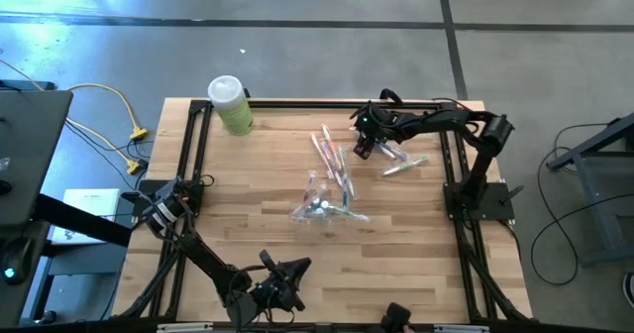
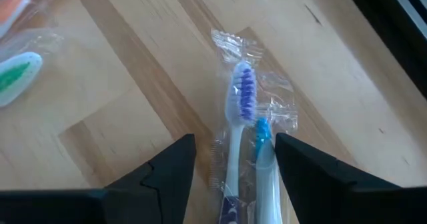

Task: Pick & Place toothbrushing station
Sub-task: Put the violet toothbrush into the transparent organizer

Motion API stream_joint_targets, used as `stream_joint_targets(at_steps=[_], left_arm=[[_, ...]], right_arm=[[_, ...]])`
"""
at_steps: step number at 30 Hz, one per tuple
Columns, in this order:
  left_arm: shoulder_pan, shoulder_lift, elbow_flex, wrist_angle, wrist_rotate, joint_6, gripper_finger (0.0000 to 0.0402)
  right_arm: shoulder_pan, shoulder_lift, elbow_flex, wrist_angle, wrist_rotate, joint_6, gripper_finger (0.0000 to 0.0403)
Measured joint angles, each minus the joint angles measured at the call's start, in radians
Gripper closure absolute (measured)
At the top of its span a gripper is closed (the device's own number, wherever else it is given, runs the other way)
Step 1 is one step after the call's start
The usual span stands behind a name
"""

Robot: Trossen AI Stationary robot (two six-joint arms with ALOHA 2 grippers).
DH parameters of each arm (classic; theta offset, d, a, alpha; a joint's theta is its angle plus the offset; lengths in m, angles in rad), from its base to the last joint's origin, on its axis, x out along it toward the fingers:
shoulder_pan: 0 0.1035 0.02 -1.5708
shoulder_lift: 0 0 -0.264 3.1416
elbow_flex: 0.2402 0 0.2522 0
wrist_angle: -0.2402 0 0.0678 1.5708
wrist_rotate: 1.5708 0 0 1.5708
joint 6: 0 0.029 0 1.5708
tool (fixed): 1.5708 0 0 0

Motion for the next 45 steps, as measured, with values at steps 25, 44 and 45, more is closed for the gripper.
stream_joint_targets(at_steps=[25, 44, 45], left_arm=[[0.000, 0.000, 0.000, 0.014, 0.005, -0.040, 0.0379], [-0.015, 0.000, 0.000, 0.014, 0.003, -0.077, 0.0379], [-0.015, 0.000, 0.000, 0.014, 0.003, -0.085, 0.0379]], right_arm=[[0.157, -0.223, -0.006, -0.173, 0.212, 0.014, 0.0396], [0.618, -0.883, -0.251, -0.030, 0.391, 0.266, 0.0397], [0.662, -0.905, -0.306, 0.091, 0.391, 0.254, 0.0397]])
